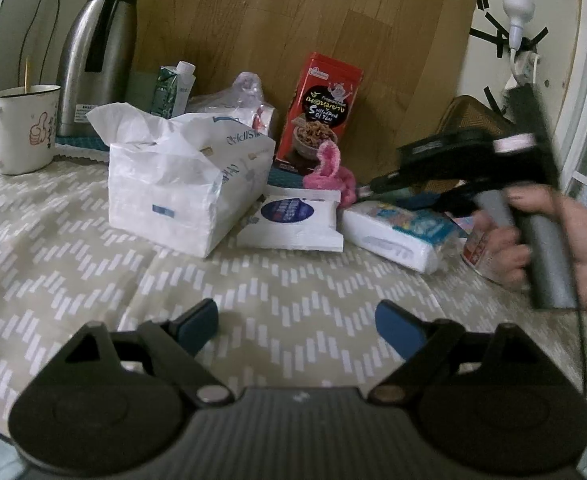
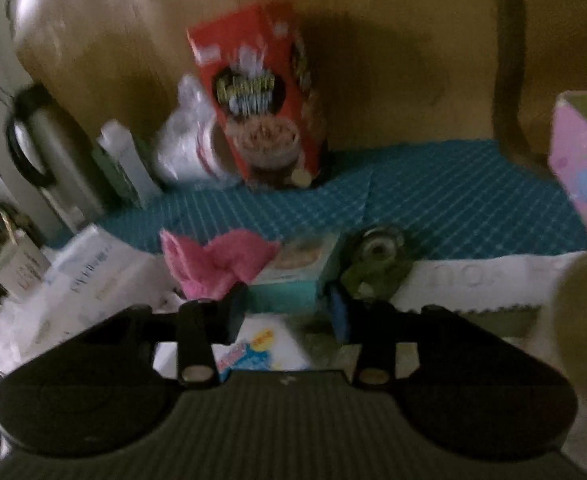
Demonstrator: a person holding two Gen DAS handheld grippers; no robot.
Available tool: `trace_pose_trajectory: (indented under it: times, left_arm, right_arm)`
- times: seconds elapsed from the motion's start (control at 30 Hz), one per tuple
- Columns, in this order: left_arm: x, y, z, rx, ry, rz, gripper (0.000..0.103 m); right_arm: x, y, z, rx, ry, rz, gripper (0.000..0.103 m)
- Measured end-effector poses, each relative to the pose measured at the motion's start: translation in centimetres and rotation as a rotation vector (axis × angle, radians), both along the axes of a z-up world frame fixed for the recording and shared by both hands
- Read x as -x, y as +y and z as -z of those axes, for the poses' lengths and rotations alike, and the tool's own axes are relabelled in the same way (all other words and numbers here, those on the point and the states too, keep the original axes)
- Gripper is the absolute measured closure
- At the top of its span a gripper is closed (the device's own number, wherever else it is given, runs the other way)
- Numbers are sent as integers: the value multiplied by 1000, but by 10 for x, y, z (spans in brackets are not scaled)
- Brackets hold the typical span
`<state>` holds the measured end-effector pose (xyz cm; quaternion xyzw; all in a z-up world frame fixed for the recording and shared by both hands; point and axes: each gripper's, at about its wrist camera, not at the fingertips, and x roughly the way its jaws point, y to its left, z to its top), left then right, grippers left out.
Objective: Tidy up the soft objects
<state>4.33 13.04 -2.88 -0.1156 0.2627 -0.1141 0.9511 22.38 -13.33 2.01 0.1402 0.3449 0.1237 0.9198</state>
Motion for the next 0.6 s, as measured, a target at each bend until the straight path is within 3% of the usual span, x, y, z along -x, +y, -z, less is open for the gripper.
trace_pose_trajectory:
  times: [0.17, 0.4, 0.43, 0.53, 0.6]
  left_arm:
    - [-2, -1, -1, -10, 4, 1, 14]
    - [-14, -4, -4, -42, 40, 34, 9]
    - [-15, -5, -7, -20, 57, 44, 11]
    - [-12, -8, -20, 159, 100, 133, 14]
    - [-7, -21, -31, 239, 107, 195, 15]
  right_arm:
    - [72, -34, -12, -12, -60, -51, 59]
    - [200, -80, 22, 66, -60, -60, 58]
    - [212, -83, 29, 85, -39, -78, 58]
    - [240, -79, 33, 211, -105, -108, 54]
    - [247, -73, 33, 290, -159, -121, 43]
